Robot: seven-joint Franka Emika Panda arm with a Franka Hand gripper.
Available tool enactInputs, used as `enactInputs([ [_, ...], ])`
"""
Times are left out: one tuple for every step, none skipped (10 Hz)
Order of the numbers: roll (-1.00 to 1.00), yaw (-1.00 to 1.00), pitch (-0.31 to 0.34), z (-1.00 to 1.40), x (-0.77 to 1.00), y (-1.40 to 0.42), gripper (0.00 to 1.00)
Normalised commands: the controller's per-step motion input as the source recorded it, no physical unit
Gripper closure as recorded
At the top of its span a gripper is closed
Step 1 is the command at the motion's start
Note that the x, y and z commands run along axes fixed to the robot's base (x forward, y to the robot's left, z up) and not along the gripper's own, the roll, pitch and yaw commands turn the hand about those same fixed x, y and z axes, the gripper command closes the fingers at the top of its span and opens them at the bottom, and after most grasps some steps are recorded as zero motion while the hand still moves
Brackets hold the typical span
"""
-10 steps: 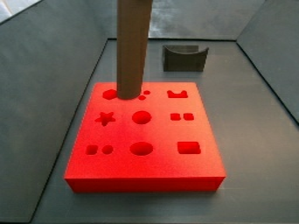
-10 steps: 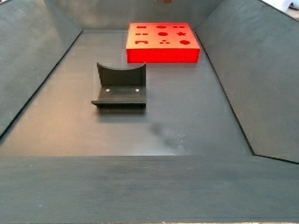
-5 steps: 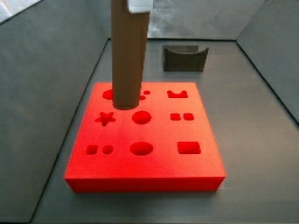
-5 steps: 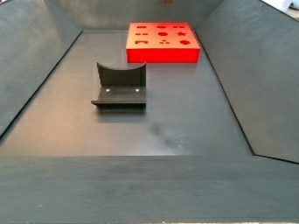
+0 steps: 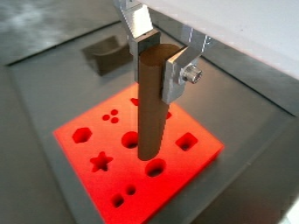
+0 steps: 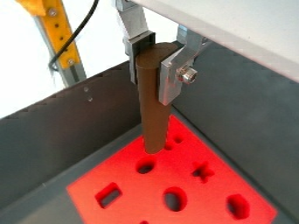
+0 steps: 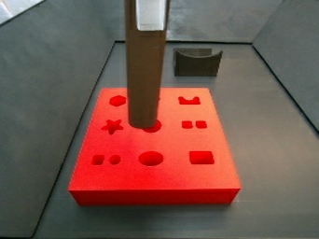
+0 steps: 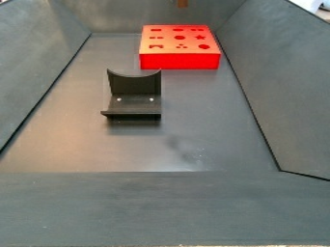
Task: Pick up the oval object. Move up. Place the oval object on the fixture. Regrasp the oval object. Move to above the board. Insert the oval object.
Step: Insert the oval object.
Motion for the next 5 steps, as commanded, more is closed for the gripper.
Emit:
enactInputs([
  [-0.31, -0.44, -0.306, -0.08, 0.00, 0.09, 1.00],
  [-0.04, -0.09, -0.043, -0.15, 0.00, 0.04, 1.00],
  [-0.02, -0.10, 0.054, -0.39, 0.07, 0.37, 1.00],
  [0.01, -0.08, 0.064, -0.52, 0.03, 0.31, 1.00],
  [0.04, -0.08, 0.014, -0.44, 0.00, 0.05, 1.00],
])
